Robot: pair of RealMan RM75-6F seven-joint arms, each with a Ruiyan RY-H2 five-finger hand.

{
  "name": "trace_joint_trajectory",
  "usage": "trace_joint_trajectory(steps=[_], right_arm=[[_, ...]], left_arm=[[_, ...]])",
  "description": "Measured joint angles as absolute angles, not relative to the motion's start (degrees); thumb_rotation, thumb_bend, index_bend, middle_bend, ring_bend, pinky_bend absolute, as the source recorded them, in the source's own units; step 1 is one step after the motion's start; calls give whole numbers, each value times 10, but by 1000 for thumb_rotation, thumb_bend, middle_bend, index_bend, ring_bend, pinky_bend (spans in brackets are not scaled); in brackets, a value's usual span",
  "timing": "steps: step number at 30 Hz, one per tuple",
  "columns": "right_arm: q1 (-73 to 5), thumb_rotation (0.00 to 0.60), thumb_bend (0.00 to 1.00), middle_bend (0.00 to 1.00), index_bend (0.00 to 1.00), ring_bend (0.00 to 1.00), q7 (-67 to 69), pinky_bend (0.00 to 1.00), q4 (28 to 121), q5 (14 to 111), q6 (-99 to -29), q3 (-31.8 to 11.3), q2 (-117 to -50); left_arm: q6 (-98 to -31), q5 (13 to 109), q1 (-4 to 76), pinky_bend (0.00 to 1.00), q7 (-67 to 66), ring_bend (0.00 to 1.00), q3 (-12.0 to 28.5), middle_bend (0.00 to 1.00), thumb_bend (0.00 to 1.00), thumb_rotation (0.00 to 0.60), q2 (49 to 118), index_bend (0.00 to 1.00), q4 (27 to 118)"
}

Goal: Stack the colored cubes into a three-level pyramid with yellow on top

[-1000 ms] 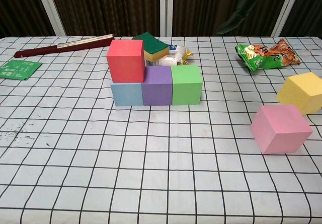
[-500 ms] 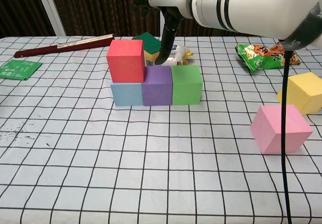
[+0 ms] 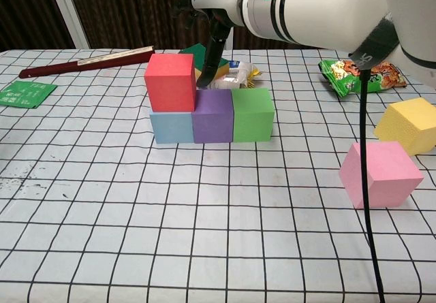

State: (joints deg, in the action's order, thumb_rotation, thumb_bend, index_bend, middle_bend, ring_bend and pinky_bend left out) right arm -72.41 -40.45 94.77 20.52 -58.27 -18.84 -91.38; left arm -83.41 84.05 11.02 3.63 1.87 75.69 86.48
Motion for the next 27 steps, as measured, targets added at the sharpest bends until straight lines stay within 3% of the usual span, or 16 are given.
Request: trace_joint_trajectory(steps=[27], right_arm=[[-776, 600, 0, 292, 0, 0, -404, 0, 805, 180, -582, -216, -1030]], left_arm=[[-801, 846, 110, 39, 28, 25, 14, 182, 0, 600, 728, 155, 901]])
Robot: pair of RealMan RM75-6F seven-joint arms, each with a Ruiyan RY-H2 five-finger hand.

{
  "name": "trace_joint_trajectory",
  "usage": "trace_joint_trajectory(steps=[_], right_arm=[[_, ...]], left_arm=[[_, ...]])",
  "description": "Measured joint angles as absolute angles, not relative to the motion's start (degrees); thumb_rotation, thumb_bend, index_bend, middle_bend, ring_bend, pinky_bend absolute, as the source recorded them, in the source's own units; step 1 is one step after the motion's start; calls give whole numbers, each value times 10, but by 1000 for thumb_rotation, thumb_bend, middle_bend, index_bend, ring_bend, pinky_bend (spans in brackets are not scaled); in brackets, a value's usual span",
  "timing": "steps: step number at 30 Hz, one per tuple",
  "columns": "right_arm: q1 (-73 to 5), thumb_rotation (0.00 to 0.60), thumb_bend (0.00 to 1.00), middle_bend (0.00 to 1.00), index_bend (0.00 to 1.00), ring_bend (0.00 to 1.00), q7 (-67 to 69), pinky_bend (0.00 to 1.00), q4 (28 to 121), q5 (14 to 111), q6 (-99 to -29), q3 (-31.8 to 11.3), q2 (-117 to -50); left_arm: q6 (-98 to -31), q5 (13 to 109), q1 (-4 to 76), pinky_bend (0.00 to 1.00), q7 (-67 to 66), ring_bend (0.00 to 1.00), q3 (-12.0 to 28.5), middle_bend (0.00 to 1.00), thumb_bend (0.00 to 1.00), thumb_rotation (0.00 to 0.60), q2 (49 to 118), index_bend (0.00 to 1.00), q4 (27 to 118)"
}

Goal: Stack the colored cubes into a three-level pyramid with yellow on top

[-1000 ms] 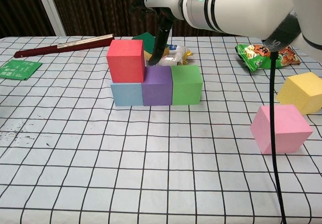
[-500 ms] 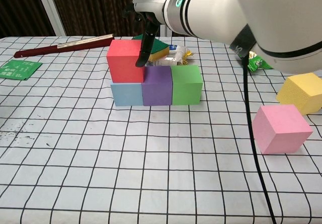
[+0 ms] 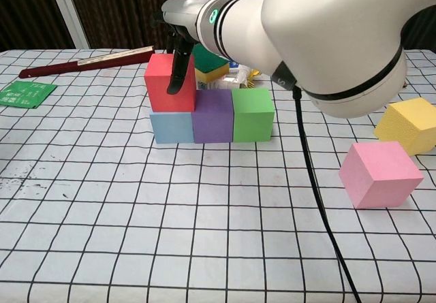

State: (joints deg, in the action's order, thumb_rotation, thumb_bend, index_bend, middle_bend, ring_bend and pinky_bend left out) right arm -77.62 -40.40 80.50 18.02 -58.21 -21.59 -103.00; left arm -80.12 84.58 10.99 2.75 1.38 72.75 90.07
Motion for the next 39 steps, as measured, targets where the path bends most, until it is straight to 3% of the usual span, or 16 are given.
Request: trace_joint_trajectory(steps=[11, 22, 30, 39], right_arm=[[-771, 600, 73, 415, 0, 28, -406, 0, 792, 216, -612, -225, -1054], [-751, 600, 90, 427, 0, 32, -406, 0, 839, 244, -619, -233, -1022], [-725, 600, 92, 430, 0, 33, -402, 0, 882, 289, -603, -209, -976], [-705, 600, 91, 436, 0, 33, -375, 0, 881, 298, -584, -195, -970]], left_arm=[[-808, 847, 108, 37, 17, 25, 18, 182, 0, 600, 734, 155, 897], [-823, 846, 102, 37, 14, 25, 27, 182, 0, 600, 749, 155, 880], [-821, 848, 102, 37, 9, 25, 28, 182, 0, 600, 754, 154, 877], [-818, 850, 104, 36, 14, 25, 28, 182, 0, 600, 757, 154, 875]])
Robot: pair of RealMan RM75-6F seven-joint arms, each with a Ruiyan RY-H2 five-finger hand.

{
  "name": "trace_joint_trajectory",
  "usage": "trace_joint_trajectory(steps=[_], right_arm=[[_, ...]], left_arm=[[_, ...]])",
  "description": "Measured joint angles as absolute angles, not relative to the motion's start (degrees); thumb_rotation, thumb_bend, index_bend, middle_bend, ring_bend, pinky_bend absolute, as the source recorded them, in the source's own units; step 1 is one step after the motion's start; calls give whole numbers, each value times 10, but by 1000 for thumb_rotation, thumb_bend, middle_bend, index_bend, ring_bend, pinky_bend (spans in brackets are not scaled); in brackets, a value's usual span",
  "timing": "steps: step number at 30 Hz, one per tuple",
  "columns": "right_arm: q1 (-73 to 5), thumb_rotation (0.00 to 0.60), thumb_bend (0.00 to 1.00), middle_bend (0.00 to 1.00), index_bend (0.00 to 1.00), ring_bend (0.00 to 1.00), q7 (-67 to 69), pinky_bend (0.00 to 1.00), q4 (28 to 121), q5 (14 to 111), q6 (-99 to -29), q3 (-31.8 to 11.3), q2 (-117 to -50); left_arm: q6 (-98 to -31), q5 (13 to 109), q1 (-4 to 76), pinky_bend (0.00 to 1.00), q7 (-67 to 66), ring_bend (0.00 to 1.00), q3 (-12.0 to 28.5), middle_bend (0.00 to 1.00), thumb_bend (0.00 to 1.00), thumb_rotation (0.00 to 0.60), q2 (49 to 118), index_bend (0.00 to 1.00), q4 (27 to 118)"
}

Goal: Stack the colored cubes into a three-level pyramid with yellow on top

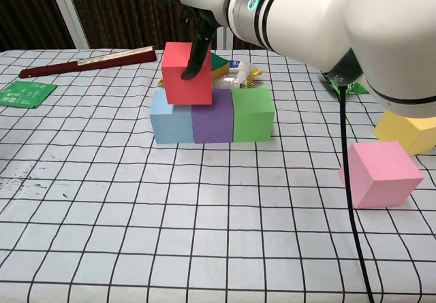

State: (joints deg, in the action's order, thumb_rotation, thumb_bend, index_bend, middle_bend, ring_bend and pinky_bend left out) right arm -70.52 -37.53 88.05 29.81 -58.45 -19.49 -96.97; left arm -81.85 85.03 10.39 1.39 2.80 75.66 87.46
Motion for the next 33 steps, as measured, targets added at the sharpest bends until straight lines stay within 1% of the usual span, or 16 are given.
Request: trace_joint_trajectory(steps=[15, 33], right_arm=[[-703, 600, 92, 435, 0, 33, -359, 0, 859, 300, -555, -191, -973], [-706, 600, 95, 436, 0, 33, -357, 0, 846, 300, -553, -188, -981]], left_arm=[[-815, 851, 104, 36, 12, 25, 27, 182, 0, 600, 760, 155, 871], [-809, 850, 105, 36, 17, 25, 27, 182, 0, 600, 760, 154, 870]])
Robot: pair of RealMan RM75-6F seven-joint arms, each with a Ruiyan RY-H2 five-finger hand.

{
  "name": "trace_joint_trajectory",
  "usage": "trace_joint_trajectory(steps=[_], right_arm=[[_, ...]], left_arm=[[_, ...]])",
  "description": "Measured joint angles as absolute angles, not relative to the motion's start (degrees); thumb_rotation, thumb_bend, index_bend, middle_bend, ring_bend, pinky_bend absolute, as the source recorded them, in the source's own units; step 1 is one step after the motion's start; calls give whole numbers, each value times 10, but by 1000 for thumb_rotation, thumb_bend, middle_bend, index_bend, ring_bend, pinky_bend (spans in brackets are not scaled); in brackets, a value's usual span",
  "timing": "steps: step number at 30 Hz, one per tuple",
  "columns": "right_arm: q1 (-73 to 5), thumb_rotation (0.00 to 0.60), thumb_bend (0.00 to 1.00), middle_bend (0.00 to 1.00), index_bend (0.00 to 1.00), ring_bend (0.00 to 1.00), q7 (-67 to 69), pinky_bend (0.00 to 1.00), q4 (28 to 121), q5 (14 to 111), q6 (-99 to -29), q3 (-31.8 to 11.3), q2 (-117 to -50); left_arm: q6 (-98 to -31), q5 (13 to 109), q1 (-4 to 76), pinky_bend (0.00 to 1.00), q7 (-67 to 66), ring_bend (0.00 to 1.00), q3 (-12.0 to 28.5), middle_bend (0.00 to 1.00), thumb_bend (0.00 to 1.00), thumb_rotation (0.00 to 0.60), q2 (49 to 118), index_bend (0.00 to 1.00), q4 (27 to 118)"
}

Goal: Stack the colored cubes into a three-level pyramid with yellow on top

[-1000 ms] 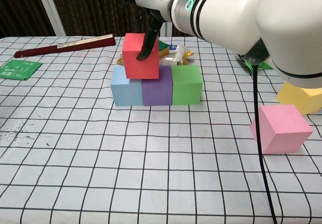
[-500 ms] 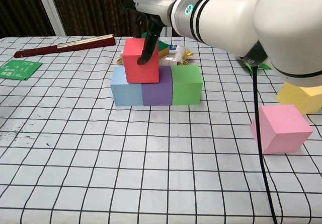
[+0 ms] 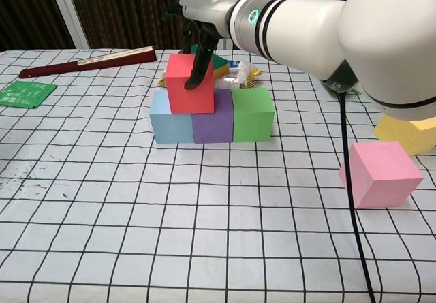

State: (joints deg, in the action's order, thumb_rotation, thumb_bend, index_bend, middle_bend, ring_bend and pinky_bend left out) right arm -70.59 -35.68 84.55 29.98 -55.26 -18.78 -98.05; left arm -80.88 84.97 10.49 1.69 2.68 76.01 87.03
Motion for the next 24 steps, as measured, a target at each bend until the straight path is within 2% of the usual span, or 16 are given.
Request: trace_joint_trajectory(steps=[24], right_arm=[[-712, 600, 96, 434, 0, 33, -356, 0, 822, 292, -549, -195, -998]], left_arm=[[-805, 846, 106, 36, 31, 25, 29, 182, 0, 600, 760, 155, 867]])
